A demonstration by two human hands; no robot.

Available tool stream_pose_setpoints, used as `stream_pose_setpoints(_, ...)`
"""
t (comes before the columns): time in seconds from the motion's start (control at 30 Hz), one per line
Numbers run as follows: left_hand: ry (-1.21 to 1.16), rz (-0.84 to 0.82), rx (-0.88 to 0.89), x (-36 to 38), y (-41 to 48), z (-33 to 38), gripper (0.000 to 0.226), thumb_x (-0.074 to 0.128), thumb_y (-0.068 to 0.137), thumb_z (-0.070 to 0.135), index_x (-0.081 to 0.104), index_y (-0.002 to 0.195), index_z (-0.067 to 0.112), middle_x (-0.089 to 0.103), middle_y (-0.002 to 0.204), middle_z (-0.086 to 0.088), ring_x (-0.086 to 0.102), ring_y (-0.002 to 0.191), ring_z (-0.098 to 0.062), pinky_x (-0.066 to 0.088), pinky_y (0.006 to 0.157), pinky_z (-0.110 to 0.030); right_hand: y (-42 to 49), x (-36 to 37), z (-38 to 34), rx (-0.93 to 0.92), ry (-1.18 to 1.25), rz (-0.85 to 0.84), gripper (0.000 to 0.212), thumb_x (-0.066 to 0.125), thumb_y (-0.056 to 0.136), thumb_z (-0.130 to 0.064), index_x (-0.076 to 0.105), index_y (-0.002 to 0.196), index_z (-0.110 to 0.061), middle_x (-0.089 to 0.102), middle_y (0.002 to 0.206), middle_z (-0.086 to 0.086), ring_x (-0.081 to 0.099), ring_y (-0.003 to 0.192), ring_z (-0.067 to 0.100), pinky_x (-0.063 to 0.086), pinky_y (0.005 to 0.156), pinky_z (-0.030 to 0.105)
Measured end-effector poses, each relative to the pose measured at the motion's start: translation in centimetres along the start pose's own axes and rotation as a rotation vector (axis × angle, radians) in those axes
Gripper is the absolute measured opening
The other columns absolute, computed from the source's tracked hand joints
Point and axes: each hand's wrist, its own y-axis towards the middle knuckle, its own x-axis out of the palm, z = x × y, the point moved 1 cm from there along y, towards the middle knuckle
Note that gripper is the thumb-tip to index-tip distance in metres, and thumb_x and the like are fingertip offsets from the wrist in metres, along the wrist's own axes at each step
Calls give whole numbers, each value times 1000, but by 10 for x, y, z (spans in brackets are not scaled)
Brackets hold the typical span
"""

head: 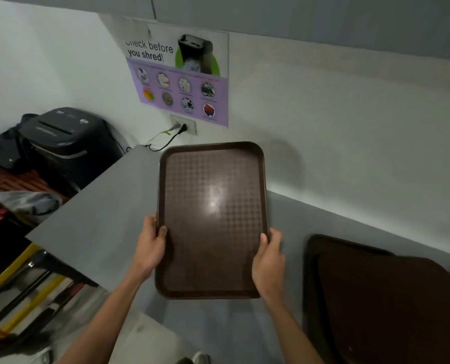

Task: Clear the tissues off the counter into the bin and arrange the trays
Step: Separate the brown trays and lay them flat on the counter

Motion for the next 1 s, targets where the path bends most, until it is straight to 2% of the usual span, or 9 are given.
stream_pose_setpoints(0.07,178,-38,13,-8,17,-26,46,46,104,3,40,147,19,63,134,-11,61,122,-36,49,103,-52,8,29,-1,-7,-60,-18,28,31,113,-46,43,132,-29,68,82,2,70,74,31,57,63,47)
stream_pose_setpoints(0.17,321,-68,-50,-11,35,-52,63,50,96,-6,35,155,9,63,136,-21,61,122,-45,49,99,-49,20,62,4,13,-175,-51,27,35,114,-38,46,132,-22,71,94,16,70,86,43,47,66,40)
stream_pose_setpoints(0.47,510,-137,-149,4,71,-118,62,60,86,-3,46,147,4,60,126,-29,48,125,-48,41,109,-50,29,112,47,14,-526,-68,28,45,108,-20,55,134,-15,60,129,18,59,112,39,52,96,50)
stream_pose_setpoints(0.6,481,-164,-112,12,69,-111,67,50,92,-9,37,156,5,58,133,-28,57,121,-49,46,105,-47,11,114,62,18,-689,-239,89,63,93,-2,22,163,-40,28,153,9,38,134,35,52,104,46)
stream_pose_setpoints(0.67,490,-176,-91,14,70,-107,68,51,92,-9,38,157,6,58,129,-27,58,119,-48,46,104,-44,5,116,67,30,-720,-219,102,68,88,1,13,168,-30,25,154,10,39,134,34,55,102,45)
stream_pose_setpoints(0.73,531,-216,-82,17,72,-113,64,53,92,-8,42,154,4,55,129,-25,58,118,-45,46,105,-40,1,116,76,75,-752,-189,98,69,86,0,17,168,-14,32,153,15,42,131,36,56,101,46)
stream_pose_setpoints(0.83,503,-254,-73,29,74,-131,78,52,84,-13,37,157,8,46,125,-15,60,110,-38,50,105,-40,-10,103,89,139,-726,-212,73,53,99,-8,23,165,-11,38,155,15,43,135,34,58,97,44)
stream_pose_setpoints(0.93,498,-279,-29,46,74,-135,83,52,78,-14,38,157,9,45,126,-14,60,110,-34,52,103,-38,-20,86,99,154,-741,-215,71,44,106,-12,11,168,-13,29,164,11,49,142,29,56,101,40)
stream_pose_setpoints(1.0,520,-298,-22,54,65,-116,80,56,81,-13,38,157,7,45,139,-19,58,119,-35,48,102,-27,-30,73,106,157,-746,-189,78,45,104,-12,2,169,-13,27,166,12,60,133,27,58,96,38)
